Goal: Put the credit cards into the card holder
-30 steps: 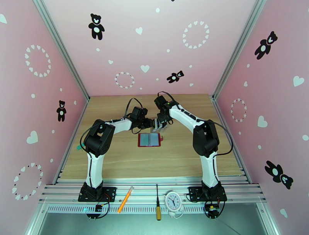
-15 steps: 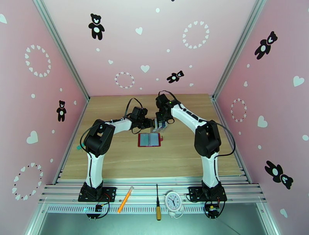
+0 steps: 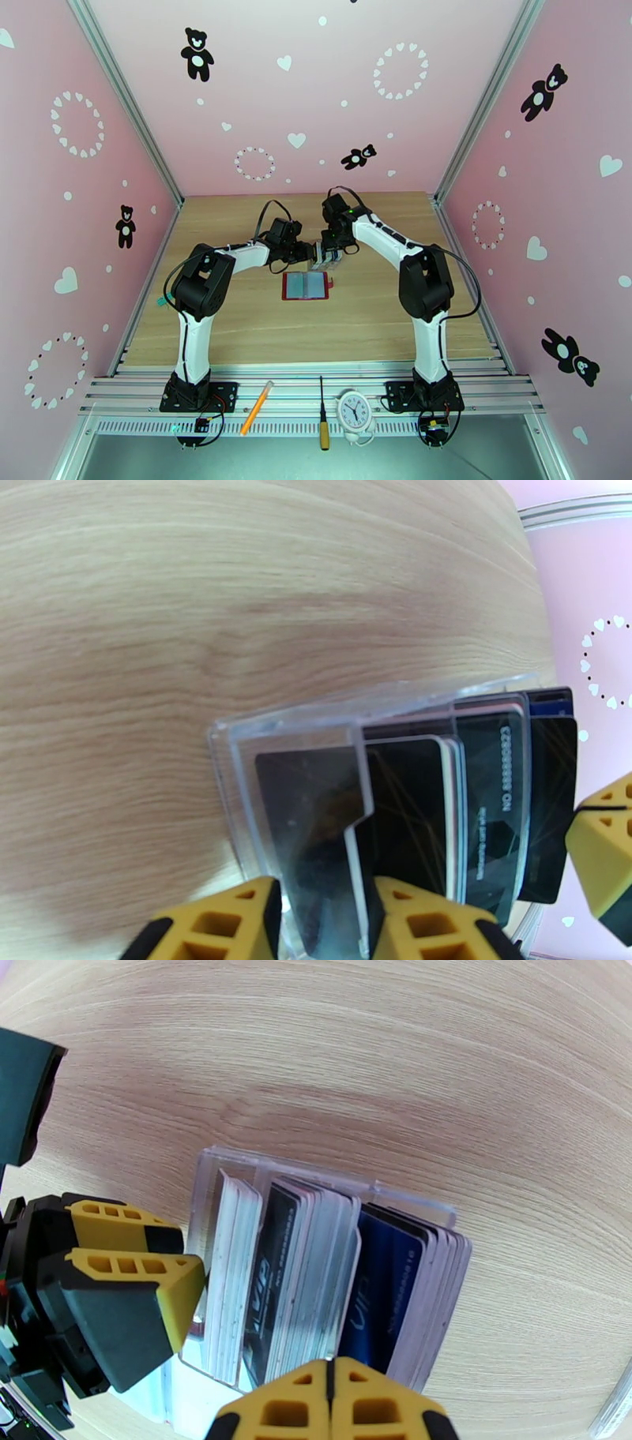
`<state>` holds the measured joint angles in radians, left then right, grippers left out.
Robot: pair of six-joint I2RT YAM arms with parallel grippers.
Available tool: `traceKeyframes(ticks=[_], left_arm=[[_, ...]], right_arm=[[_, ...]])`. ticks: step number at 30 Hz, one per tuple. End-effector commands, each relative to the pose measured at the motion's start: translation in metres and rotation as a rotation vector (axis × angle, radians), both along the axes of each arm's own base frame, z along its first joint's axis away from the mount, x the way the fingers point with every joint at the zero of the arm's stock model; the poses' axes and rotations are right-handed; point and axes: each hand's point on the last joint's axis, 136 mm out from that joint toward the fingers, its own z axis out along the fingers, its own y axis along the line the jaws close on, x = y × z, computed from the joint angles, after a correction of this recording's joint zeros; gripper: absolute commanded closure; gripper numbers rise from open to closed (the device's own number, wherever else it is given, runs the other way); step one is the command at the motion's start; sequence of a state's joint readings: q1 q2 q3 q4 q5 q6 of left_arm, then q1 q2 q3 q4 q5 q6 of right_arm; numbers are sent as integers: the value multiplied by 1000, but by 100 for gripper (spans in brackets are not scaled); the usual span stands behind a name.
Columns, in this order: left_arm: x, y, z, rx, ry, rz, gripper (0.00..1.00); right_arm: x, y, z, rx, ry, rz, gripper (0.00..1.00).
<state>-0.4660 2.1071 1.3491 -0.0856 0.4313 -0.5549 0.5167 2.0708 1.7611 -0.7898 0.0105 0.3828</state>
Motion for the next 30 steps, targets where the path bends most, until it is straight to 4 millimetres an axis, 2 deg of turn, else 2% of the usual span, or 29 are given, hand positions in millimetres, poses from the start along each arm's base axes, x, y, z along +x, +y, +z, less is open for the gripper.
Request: traceKeyframes(ticks=[1,18,24,30], left_arm=[[-8,13,-30,51,80,23,64],[-7,13,-27,49,72,24,64],[-7,14,-28,51,73,25,64],[-7,14,-28,50,74,24,64]], right_arm=[[-13,-2,-5,0,44,8,100],[-17,-3,-12,0,66,8,87],[-16,-4,-10,-2,62,6,86],[-14,-8,-2,-17,37,-6,94]])
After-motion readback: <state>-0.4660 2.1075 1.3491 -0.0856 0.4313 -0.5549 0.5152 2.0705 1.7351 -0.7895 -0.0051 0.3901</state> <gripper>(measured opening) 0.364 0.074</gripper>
